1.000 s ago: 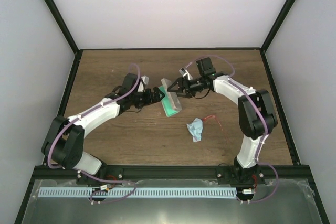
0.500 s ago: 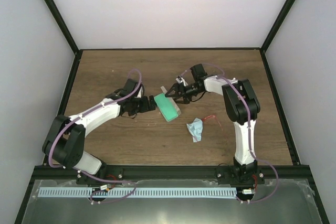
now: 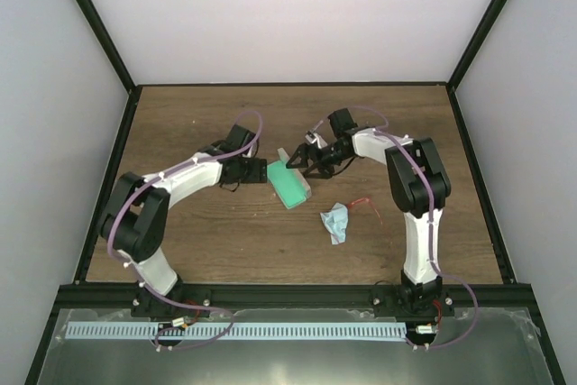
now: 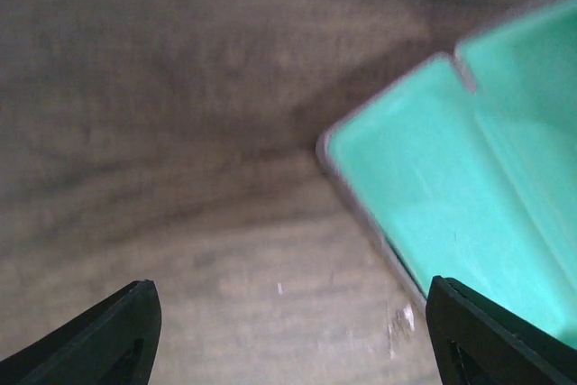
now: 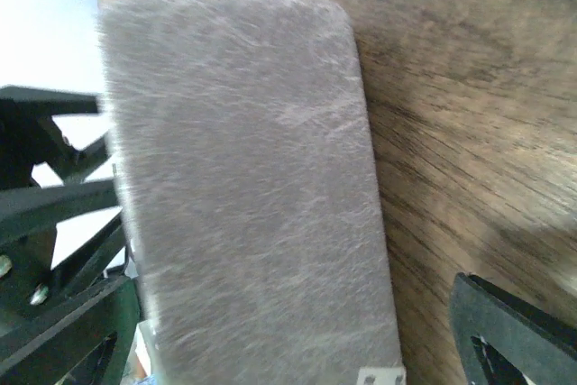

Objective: Organize the sunglasses
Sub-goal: Place the sunglasses case at the center of the board, then adjust the sunglasses case at the center of the board.

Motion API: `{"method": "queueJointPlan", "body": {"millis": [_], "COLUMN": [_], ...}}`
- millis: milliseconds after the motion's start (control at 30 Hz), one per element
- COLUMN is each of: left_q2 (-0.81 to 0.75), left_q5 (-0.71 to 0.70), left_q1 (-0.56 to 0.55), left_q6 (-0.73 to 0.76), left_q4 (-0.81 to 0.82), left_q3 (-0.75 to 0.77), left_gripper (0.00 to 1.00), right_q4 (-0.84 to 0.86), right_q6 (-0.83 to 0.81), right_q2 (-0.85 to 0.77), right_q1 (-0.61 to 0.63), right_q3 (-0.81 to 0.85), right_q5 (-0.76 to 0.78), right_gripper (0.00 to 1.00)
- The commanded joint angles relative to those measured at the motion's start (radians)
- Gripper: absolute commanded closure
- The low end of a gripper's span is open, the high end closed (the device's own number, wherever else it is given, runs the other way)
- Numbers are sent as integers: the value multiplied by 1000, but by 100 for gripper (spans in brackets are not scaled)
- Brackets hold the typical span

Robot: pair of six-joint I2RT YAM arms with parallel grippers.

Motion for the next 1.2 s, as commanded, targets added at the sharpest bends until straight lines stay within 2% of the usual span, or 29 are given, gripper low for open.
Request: {"method": "queueJointPlan", "body": {"millis": [0,67,100,333,467,667,900,1000,1167], "left_q2": [84,130,154,312,383,425,353,312,243], "left_q5": [-130,-158,-160,-78,-59,-35,-91,-149,-182], "left_q1": [2,2,2,3,9,18,18,19,18], "left_q6": [176,233,262,460,503,485,391,289,132], "left_q4": [-5,-1,0,-18,-40,-56,-63,-60,-30], "left_q3": [115,156,177,296,358,397,293,223,124], "left_gripper": [22,30,32,28,33,63,90,95,96], "right_q4": [-26,-33,-37,-47,-68,-83,-80,-65,-47], "right_q6": [-5,-1,-1,5,-4,-11,-7,8,24], "right_q2": [-122,-155,-169,-242,-259,-286,-292,-288,-276], "right_q1": [0,-1,-1,-30,-53,-72,-79,-79,-80], "right_q3": [19,15,13,-1,8,-6,-21,-25,-34], "right_q5": [109,151,164,155,128,141,151,143,129], "right_gripper": [4,4,4,4,4,4,4,4,4]}}
